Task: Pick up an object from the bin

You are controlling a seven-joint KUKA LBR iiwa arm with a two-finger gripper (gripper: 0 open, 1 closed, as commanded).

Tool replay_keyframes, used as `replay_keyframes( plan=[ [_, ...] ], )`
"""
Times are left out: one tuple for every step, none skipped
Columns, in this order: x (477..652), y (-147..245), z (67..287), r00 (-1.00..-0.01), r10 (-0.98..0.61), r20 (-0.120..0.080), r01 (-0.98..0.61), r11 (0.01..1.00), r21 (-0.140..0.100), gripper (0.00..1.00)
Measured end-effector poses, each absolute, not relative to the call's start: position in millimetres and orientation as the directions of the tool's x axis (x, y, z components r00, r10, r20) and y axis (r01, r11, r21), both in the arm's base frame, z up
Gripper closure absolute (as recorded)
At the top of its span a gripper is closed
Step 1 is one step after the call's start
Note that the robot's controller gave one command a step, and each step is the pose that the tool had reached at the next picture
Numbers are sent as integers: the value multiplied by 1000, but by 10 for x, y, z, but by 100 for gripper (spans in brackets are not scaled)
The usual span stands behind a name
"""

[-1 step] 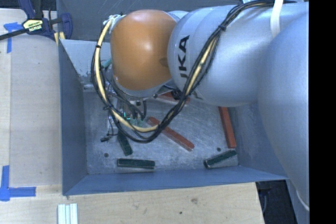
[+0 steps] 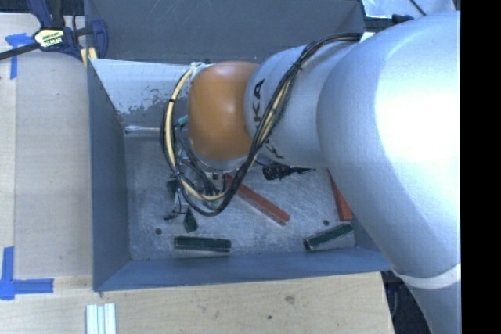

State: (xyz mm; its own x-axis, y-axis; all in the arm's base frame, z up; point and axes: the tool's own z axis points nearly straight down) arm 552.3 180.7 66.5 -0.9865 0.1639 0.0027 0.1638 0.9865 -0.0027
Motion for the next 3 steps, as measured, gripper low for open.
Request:
replay_keyframes(
  plan=[
    [5402,1514,1008,-938,348,0,348,938,-1,0],
    [5338,1695,1085,-956,294,-4,294,956,2,0],
    [5326,1545,686,-922,388,2,388,922,-2,0]
  ],
)
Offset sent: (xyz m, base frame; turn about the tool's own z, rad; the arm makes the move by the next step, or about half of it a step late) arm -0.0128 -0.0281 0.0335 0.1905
